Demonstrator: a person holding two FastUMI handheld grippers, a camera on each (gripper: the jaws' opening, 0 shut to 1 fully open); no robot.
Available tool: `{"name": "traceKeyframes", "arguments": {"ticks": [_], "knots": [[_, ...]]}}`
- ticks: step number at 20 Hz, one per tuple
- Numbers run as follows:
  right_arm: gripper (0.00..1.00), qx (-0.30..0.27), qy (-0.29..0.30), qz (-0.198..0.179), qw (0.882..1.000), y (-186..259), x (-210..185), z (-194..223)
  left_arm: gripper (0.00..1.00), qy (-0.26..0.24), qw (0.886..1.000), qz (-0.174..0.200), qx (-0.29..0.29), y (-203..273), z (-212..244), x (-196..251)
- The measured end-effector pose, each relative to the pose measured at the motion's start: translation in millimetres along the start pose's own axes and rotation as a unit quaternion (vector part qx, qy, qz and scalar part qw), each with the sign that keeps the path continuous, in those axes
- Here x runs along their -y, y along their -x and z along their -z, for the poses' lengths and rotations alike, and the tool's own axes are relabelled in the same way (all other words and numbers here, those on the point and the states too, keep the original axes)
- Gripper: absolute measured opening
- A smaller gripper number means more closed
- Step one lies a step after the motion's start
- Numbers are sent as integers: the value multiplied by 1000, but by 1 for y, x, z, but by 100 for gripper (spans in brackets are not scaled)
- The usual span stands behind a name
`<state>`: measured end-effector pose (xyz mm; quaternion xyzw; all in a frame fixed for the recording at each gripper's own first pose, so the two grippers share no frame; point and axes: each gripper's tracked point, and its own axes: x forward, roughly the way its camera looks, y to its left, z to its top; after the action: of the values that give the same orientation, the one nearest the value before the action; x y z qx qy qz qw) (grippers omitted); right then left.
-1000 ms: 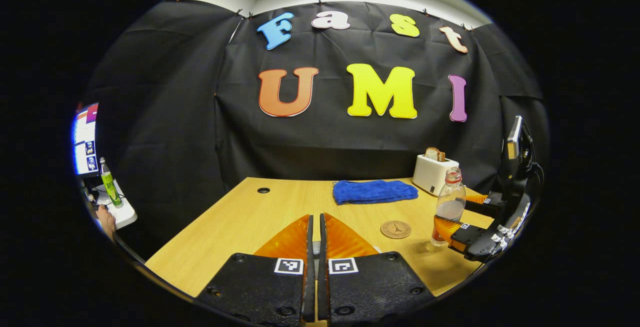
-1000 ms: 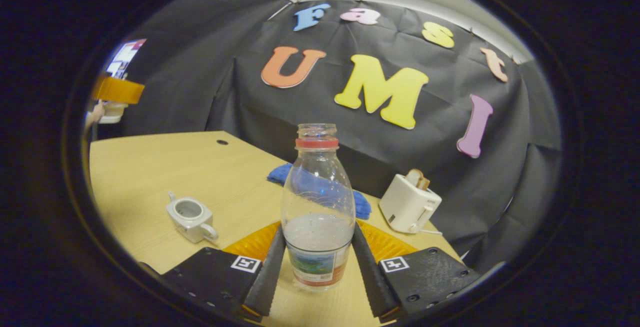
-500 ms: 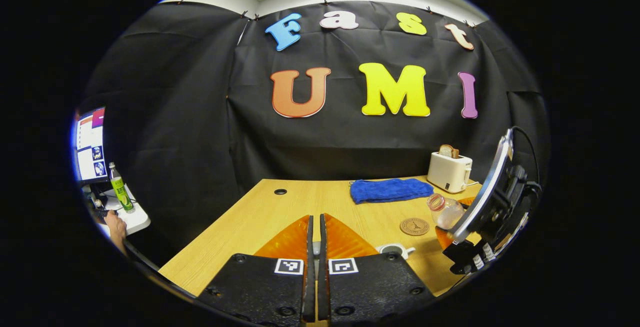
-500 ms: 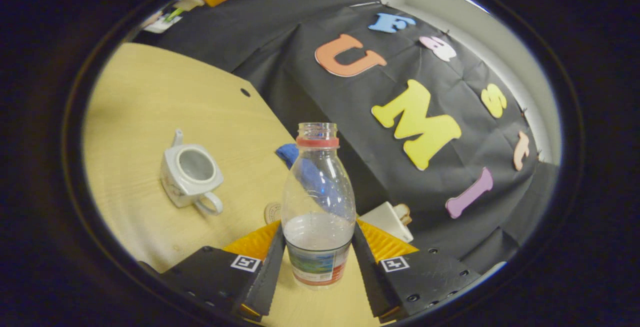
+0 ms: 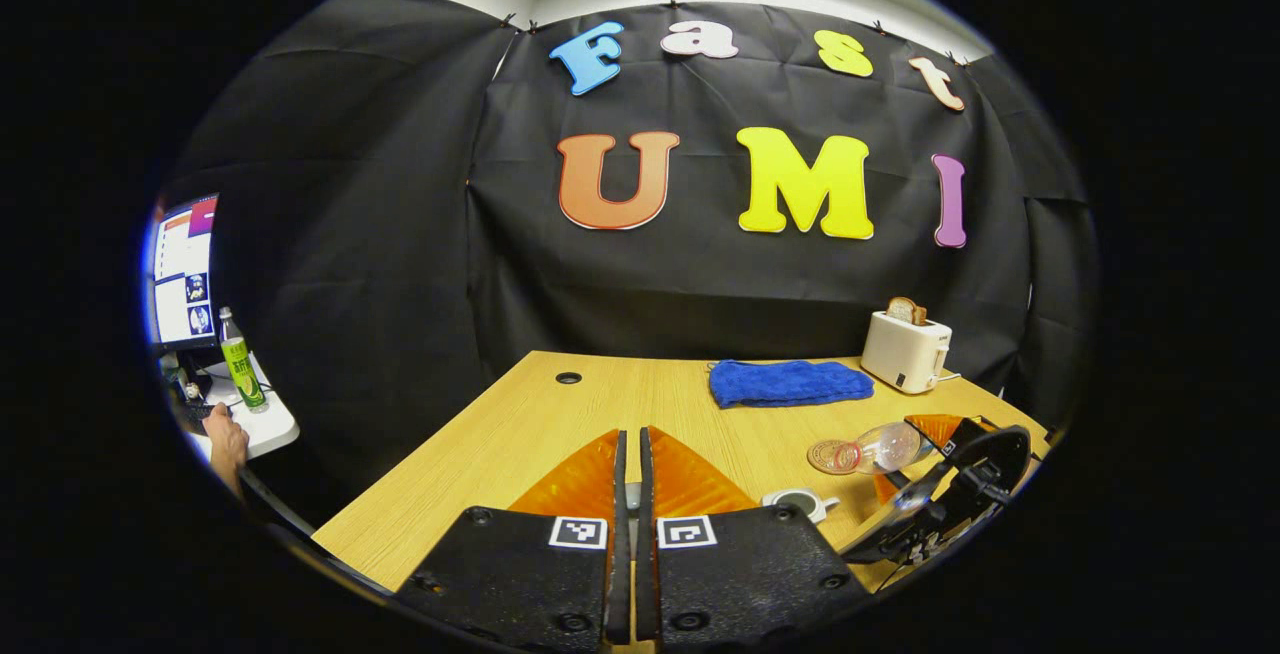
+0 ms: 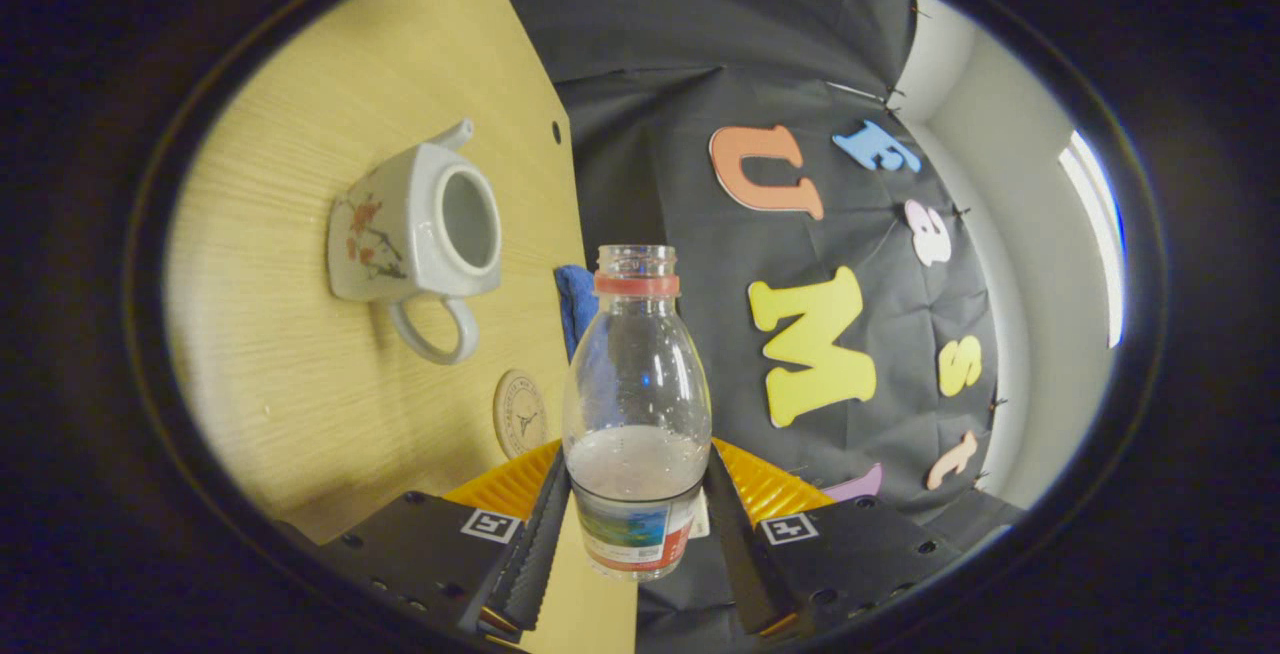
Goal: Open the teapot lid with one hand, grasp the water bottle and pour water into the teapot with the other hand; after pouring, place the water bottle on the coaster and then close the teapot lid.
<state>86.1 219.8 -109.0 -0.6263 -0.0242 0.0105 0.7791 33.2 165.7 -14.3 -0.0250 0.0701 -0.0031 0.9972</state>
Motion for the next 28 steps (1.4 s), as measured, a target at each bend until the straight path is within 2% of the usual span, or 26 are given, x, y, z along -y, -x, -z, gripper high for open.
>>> {"name": "traceKeyframes", "arguments": {"ticks": [5, 13, 16, 28], "knots": [[72, 13, 64, 24, 998, 2, 5, -4, 4, -8, 1000, 8, 0, 0, 2, 5], [72, 32, 158, 39, 986, 6, 8, -12, 4, -24, 1000, 11, -6, -1, 4, 8], [71, 41, 195, 51, 979, 9, 9, -17, 5, -26, 1000, 12, -9, -1, 5, 8], [73, 55, 244, 73, 965, 13, 18, -25, 4, -47, 999, 7, -10, -3, 6, 12]]}}
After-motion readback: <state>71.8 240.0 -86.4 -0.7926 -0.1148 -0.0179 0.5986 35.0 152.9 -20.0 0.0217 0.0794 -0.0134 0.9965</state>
